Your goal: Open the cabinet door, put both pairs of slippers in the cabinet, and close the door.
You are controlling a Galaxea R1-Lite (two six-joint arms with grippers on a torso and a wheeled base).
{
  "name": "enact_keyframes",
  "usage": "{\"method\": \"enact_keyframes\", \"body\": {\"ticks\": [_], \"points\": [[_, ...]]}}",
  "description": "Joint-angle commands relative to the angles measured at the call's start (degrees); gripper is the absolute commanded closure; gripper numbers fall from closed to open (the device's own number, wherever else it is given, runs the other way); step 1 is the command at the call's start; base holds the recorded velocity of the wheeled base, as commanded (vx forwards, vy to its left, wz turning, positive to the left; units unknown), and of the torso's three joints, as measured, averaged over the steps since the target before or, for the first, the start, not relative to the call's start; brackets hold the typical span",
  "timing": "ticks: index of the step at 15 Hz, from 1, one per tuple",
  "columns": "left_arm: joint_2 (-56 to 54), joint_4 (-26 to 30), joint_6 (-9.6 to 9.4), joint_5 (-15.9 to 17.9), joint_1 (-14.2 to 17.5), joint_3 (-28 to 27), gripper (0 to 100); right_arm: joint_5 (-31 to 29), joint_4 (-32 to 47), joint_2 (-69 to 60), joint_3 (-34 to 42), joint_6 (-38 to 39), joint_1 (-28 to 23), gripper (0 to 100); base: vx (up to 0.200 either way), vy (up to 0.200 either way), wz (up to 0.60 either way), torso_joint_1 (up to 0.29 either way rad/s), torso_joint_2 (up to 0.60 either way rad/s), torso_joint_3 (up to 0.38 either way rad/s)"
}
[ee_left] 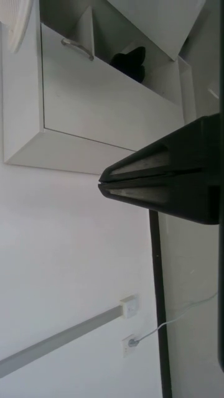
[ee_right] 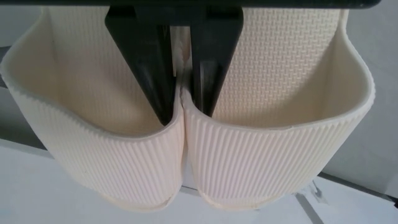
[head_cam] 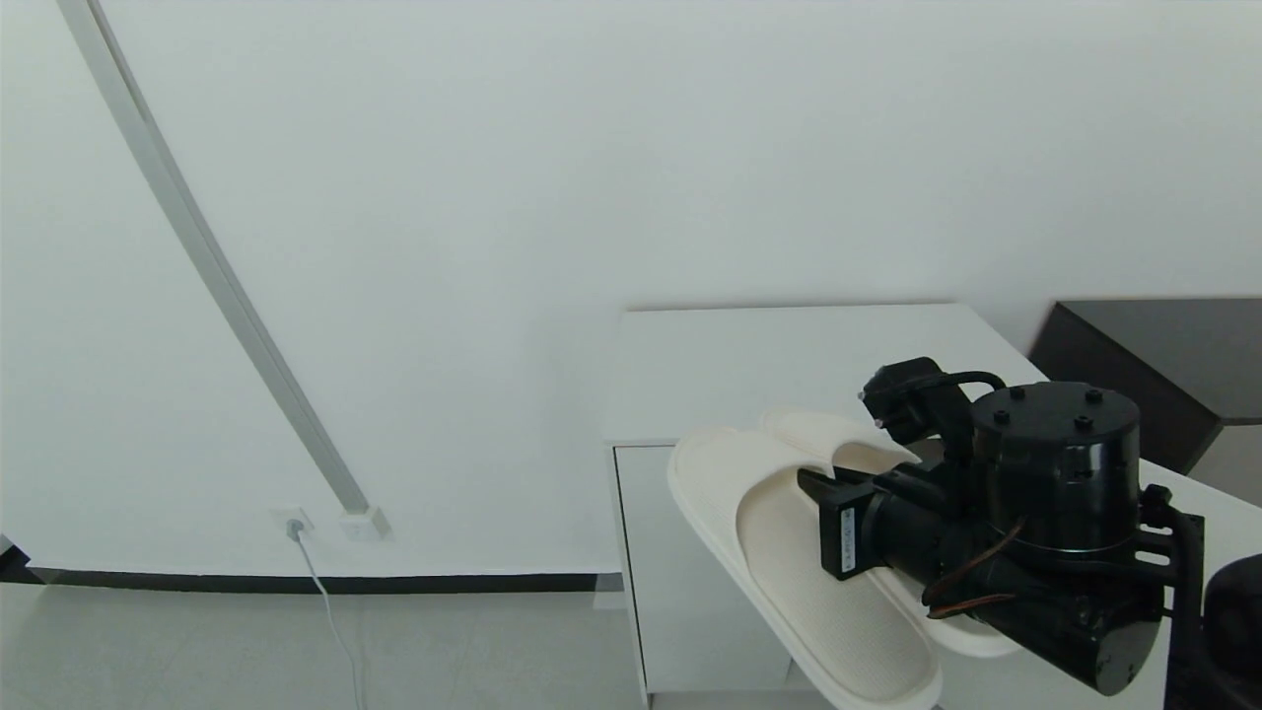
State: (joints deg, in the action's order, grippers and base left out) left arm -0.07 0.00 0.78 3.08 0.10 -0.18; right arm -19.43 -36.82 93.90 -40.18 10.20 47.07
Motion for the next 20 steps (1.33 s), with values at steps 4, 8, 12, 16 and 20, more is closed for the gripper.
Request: {"method": "enact_keyframes", "body": {"ticks": [4,8,12,16,20], "points": [[0.1,0.0,0.01,0.0,0.0,0.0,100,0.0,-0.2,0.6,0.1,0.0,0.0,100,0.000,0.000,0.00,0.000,0.00,0.000],[0.1,0.0,0.01,-0.1,0.0,0.0,100,-0.1,-0.5,0.5,-0.2,0.0,0.0,100,0.000,-0.150,0.00,-0.002,0.00,0.003],[0.1,0.0,0.01,-0.1,0.0,0.0,100,-0.1,-0.5,0.5,0.1,0.0,0.0,100,0.000,-0.200,0.00,0.017,0.01,-0.002],[0.1,0.0,0.01,0.0,0.0,0.0,100,-0.1,-0.5,0.5,0.2,0.0,0.0,100,0.000,-0.200,0.00,-0.005,0.00,0.005],[0.1,0.0,0.01,-0.1,0.0,0.0,100,-0.1,-0.5,0.6,0.2,0.0,0.0,100,0.000,-0.200,0.00,0.001,0.00,0.004]]}}
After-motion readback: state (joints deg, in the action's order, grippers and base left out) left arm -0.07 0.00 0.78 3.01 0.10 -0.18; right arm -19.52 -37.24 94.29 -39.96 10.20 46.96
